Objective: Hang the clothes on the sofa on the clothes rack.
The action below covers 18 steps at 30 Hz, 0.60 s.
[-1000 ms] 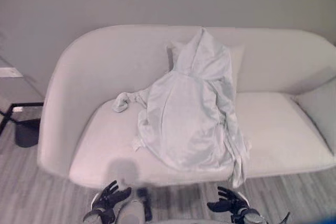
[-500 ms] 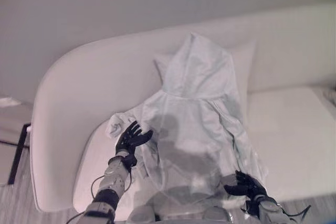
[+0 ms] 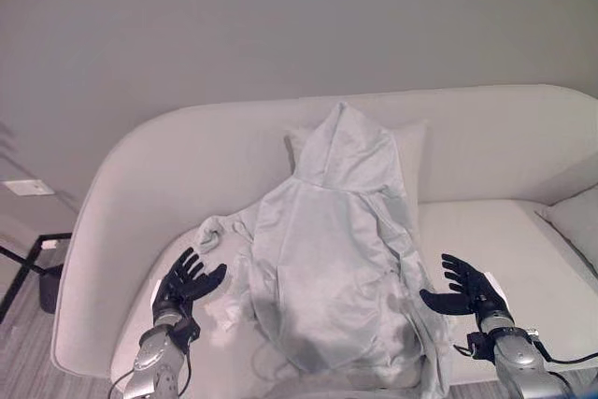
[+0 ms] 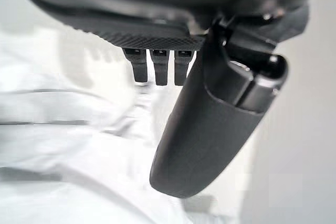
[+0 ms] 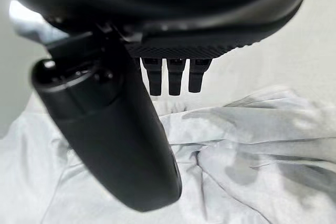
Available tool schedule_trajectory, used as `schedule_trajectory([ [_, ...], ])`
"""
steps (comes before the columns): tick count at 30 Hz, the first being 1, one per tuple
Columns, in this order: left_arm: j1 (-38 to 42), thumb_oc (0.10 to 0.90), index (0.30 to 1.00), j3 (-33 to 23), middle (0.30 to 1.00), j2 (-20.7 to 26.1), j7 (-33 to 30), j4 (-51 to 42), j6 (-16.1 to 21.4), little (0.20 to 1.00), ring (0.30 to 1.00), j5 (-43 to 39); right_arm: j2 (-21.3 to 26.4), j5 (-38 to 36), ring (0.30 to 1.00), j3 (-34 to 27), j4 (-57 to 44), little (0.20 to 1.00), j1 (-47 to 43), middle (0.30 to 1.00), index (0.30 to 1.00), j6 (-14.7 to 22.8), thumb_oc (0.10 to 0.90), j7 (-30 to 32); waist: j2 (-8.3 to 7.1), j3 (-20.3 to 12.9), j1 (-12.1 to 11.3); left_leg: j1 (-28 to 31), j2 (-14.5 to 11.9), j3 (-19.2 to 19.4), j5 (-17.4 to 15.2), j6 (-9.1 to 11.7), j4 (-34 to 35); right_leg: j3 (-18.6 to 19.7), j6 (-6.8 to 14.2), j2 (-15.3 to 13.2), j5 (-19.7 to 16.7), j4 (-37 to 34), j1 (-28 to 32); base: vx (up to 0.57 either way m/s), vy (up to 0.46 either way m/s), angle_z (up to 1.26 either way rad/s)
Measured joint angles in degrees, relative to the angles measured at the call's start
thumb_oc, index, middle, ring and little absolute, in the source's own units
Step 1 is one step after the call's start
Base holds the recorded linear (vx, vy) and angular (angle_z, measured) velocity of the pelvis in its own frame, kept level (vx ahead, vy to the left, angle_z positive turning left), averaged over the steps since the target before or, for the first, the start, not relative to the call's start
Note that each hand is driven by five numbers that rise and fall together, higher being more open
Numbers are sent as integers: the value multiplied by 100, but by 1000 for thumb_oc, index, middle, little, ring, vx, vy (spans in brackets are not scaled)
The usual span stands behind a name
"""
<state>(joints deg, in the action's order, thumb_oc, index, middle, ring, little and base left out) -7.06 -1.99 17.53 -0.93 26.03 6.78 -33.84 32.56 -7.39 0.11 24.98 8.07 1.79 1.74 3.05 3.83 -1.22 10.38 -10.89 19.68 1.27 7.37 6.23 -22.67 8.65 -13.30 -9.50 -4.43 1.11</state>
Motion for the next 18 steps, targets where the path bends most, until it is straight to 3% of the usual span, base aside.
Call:
schedule_trajectory([
  [5,313,800,900,338,900,272,51,-397,35,900,900,33,449,29,900,135,350,900,-596,900,900,-8,800,159,91,-63,-10,-8,31,32,9,-10,-3,31,48,27,-84,-102,-10,-8,17,-3],
  [8,1113,800,900,909,900,475,140,-442,38,900,900,81,708,32,900,357,552,900,-1441,900,900,-26,800,251,106,31,-10,-195,135,39,72,-34,-10,78,23,-34,-194,-84,-219,-167,45,-7],
  [11,2087,800,900,1359,900,705,29,-397,45,900,900,273,786,29,900,841,975,900,-2744,900,900,-51,800,435,36,367,-7,-604,288,96,230,-79,-15,220,-50,-122,-449,-77,-745,-275,42,-18],
  [13,3365,800,900,1994,900,1035,-57,-97,94,900,900,365,845,20,900,1360,1294,900,-3956,900,900,-37,800,564,-72,809,2,-1121,407,91,408,-153,-13,322,-102,-237,-646,-77,-1292,-146,30,-6],
  [15,3983,800,900,2112,900,969,-92,76,129,900,900,527,698,19,900,1707,1314,900,-4527,900,900,-38,800,601,-89,1189,4,-1240,379,94,480,-135,-12,346,-149,-194,-704,-77,-1435,-138,26,-4],
  [18,4617,800,900,2321,900,1133,-233,635,160,900,900,575,692,20,900,2373,1628,900,-5178,900,900,-16,800,603,-145,1353,34,-1551,354,100,510,-136,-10,375,-180,-164,-732,-76,-1755,-118,30,-6],
])
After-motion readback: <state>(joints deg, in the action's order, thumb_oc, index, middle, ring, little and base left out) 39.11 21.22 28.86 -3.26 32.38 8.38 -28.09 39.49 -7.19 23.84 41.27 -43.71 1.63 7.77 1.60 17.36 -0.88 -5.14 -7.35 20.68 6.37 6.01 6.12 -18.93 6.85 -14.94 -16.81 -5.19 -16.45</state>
